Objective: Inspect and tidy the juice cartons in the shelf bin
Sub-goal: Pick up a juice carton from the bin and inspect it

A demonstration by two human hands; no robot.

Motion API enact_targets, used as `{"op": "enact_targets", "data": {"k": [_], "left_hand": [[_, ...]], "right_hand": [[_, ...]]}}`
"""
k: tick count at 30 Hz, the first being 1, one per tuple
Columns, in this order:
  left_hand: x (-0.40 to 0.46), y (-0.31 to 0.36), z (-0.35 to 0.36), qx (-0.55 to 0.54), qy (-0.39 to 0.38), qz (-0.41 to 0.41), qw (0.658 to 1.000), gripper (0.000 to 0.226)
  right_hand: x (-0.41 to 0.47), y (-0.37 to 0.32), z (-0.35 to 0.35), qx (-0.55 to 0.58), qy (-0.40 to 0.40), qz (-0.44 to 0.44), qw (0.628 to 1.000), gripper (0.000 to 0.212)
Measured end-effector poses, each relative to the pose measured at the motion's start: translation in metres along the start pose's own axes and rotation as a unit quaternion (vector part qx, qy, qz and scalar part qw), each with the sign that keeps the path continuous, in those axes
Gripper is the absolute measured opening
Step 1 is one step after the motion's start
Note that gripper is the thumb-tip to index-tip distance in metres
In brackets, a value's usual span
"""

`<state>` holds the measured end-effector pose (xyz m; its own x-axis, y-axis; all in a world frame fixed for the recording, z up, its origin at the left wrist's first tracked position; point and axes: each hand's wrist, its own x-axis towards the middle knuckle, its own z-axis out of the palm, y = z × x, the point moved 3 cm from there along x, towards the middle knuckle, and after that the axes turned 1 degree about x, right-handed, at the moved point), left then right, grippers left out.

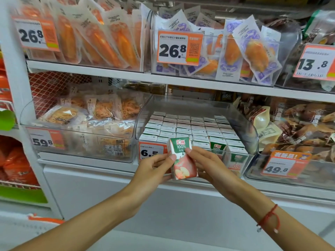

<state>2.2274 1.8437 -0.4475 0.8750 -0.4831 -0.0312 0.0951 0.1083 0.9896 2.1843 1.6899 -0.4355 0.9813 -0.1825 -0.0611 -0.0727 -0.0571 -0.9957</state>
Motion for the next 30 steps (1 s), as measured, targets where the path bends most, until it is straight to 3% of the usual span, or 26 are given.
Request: {"op": "enact_targets", "data": {"k": [3,8,14,20,26,30], "left_hand": [[0.0,0.002,0.001,-0.002,0.009,0.005,1.0,0.025],[0.004,0.002,0.003,0.003,0.006,0.009,1.0,0.025],[0.007,0.001,0.0,0.013,-0.008,0.028,0.999,0.024],[0.011,-0.006,-0.006,0.066,0.048,0.036,0.996,0.013],[0.01,-0.006,-0.002,0.091,0.001,0.029,0.995,0.024],[0.002,-0.003,0.004,0.095,-0.048,0.036,0.994,0.04]], "right_hand": [[-0.001,-0.002,-0.004,0.02,-0.089,0.001,0.996,0.034],[0.0,-0.001,-0.011,0.02,-0.109,-0.004,0.994,0.05],[-0.003,0.001,-0.01,-0.067,-0.013,-0.057,0.996,0.057],[-0.003,0.004,-0.007,-0.216,0.053,-0.101,0.97,0.061],[0.001,0.009,-0.015,-0.159,0.102,-0.061,0.98,0.034],[-0.001,0.009,-0.017,-0.121,0.102,-0.044,0.986,0.051]]}}
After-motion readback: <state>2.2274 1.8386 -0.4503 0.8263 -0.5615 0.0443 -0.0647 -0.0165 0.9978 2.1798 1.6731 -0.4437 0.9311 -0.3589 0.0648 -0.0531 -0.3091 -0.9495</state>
